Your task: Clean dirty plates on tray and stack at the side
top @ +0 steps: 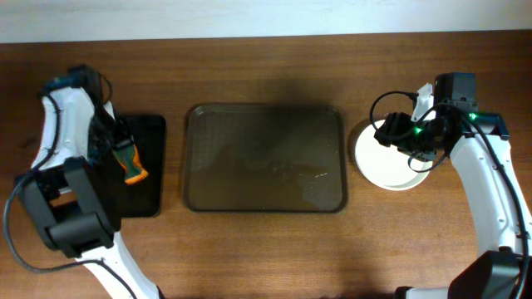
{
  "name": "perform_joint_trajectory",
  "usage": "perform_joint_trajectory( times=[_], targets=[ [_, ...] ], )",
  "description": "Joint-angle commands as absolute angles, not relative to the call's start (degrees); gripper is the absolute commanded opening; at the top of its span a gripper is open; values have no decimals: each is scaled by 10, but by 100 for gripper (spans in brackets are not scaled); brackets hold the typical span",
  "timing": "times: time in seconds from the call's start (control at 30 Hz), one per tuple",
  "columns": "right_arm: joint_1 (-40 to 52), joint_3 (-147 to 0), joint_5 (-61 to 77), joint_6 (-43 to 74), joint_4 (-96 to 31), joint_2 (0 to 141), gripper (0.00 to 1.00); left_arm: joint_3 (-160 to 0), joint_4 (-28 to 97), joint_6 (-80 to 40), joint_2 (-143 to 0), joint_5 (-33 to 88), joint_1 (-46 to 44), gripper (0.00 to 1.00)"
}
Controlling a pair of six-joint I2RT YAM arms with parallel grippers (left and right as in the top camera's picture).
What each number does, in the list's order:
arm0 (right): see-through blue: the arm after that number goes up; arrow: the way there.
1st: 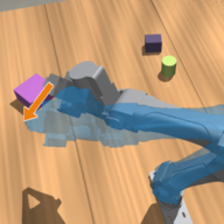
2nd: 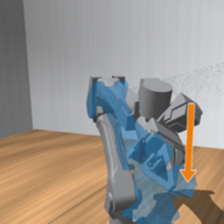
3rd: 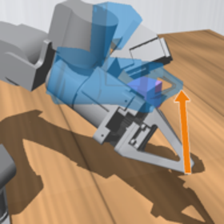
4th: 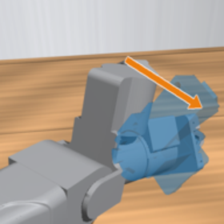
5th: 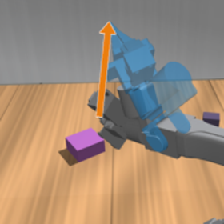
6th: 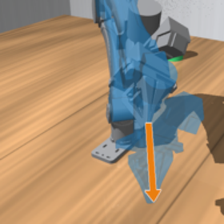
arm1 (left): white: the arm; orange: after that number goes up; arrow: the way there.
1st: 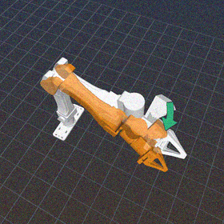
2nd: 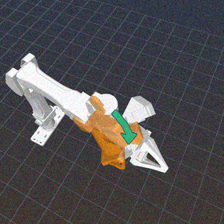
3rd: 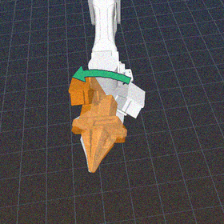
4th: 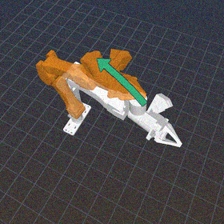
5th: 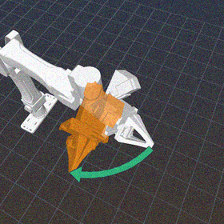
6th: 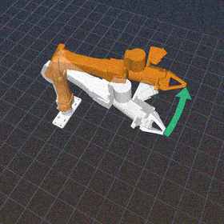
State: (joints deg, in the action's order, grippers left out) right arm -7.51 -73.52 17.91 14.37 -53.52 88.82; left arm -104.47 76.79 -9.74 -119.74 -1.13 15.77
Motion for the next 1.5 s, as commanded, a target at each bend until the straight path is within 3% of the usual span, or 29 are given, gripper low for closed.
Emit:
perform_joint_trajectory(
  times=[0.0,0.2,0.23,0.27,0.47,0.67,0.8,0.87,1.0,1.1,1.23,1.47],
  targets=[
    [-71,-755,180,139,-549,873,64,-1156,825,-98,-1094,-12,143,99],
    [-71,-871,91,137,-679,723,67,-1168,832,-98,-987,-9,91,100],
    [-71,-875,92,137,-680,684,73,-1168,832,-98,-988,-9,91,100],
    [-71,-875,99,138,-682,646,98,-1168,832,-98,-988,-9,91,100],
    [-71,-874,111,138,-682,519,98,-1168,832,-98,-988,-9,91,100],
    [-71,-868,54,137,-716,516,98,-1168,832,-98,-988,-9,91,100],
    [-67,-749,44,135,-606,438,98,-1168,832,-98,-988,-9,91,100],
    [-28,-556,47,122,-422,336,98,-1168,832,-98,-988,-9,91,100],
    [13,-292,53,122,-171,193,98,-1168,832,-98,-988,-9,91,100],
    [23,-135,51,122,-53,86,98,-1168,832,-98,-988,-9,91,100],
    [23,-44,37,122,-10,11,98,-1168,832,-98,-988,-9,91,100],
    [23,-3,44,124,-41,2,98,-1168,832,-98,-988,-9,91,100]
  ],
)
